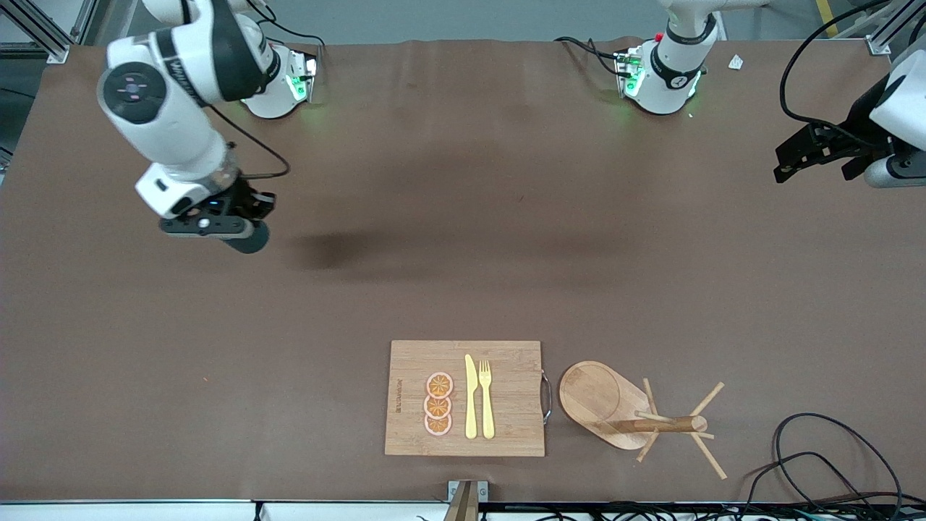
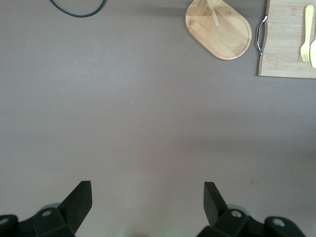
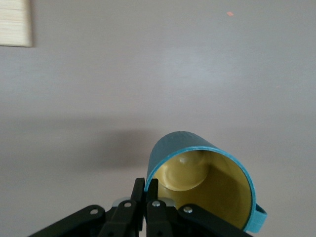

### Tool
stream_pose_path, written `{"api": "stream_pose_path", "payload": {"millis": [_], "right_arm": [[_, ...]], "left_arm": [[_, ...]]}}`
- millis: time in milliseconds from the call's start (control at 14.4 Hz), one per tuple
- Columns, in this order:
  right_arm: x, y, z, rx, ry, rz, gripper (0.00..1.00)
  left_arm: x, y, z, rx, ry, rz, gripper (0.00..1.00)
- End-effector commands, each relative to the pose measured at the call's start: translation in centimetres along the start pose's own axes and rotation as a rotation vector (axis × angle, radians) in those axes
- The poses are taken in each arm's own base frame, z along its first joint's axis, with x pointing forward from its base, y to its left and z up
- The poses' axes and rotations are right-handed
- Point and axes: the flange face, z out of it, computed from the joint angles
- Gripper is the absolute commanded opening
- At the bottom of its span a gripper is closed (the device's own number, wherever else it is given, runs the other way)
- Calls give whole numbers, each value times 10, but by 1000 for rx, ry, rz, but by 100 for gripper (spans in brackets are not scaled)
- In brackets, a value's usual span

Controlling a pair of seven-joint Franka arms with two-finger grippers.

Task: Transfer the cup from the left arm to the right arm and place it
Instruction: 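Lower the teal mug onto the table with the right gripper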

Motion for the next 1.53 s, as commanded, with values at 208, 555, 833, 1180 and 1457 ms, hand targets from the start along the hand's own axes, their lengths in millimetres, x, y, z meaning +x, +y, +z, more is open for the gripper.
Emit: {"api": "stream_pose_path", "payload": {"millis": [208,555,833,1180,1457], "right_arm": [[-23,107,48,8,53,-134,0],[-41,97,103,14,96,-153,0],[-32,99,135,18,109,-160,0],[-30,130,160,15,114,-174,0],[-30,138,171,15,110,-184,0]], "left_arm": [[-2,4,-9,19,19,27,100],[-3,13,-8,19,19,38,100],[-2,16,-7,18,24,43,100],[-1,17,-8,15,31,35,100],[-1,17,-7,17,32,40,100]]}}
